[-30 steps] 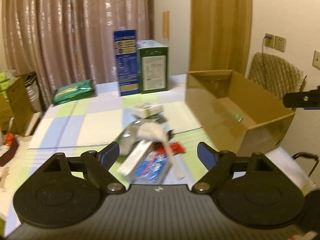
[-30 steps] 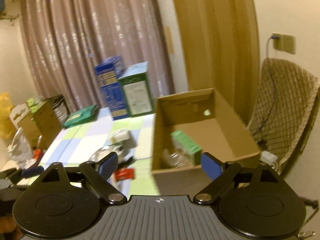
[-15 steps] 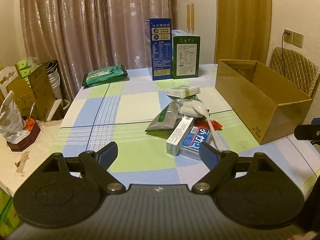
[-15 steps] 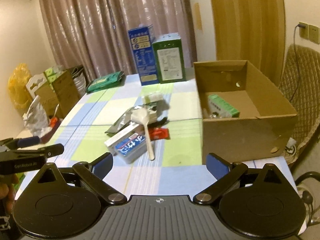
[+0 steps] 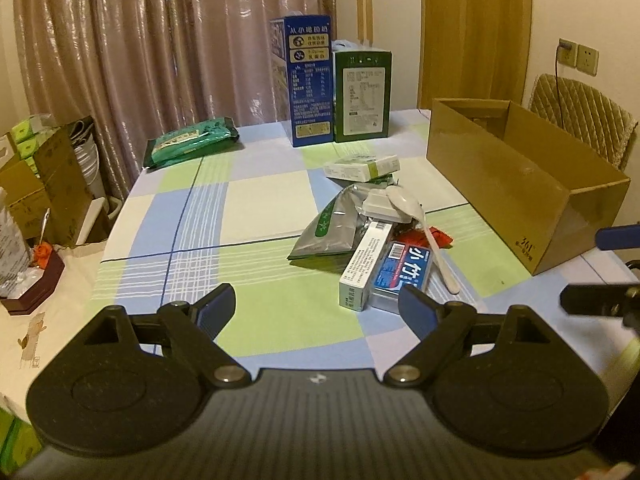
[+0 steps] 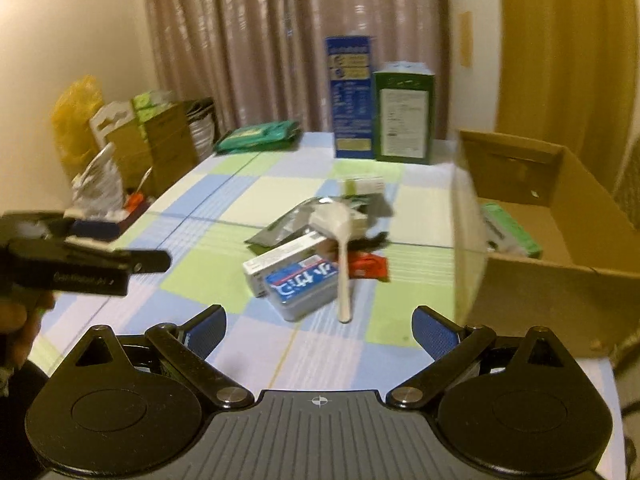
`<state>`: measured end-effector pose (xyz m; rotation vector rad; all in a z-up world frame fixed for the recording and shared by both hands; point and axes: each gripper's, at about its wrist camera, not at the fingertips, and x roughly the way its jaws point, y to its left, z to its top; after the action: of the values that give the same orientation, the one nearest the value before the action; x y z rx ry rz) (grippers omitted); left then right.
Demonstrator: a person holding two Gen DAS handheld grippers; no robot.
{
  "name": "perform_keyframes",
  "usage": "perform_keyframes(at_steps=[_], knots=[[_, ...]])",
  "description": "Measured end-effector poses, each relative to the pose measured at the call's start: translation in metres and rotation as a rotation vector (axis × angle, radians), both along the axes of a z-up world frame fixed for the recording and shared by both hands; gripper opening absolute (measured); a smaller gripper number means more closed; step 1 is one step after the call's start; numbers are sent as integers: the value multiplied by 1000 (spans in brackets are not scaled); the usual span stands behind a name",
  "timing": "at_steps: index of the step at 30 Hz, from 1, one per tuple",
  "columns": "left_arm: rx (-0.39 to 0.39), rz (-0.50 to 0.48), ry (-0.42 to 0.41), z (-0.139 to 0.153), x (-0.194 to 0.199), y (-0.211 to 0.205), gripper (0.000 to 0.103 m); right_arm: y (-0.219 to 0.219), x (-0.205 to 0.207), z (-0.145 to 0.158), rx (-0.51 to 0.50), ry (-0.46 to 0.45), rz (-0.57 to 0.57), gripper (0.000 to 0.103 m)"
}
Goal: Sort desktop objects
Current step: 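Move both tools back toward the remaining items on the table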
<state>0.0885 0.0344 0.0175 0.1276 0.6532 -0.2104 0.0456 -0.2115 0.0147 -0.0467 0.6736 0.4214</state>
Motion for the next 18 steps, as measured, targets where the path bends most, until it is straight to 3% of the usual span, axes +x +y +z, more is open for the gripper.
perform_keyframes(at_steps=[11, 18], knots=[[51, -68, 37, -39, 55, -5, 86, 26, 59, -58, -67, 69, 53, 95], [16, -41, 57, -67, 84, 3, 86, 38, 92, -89, -102, 92, 73, 95]])
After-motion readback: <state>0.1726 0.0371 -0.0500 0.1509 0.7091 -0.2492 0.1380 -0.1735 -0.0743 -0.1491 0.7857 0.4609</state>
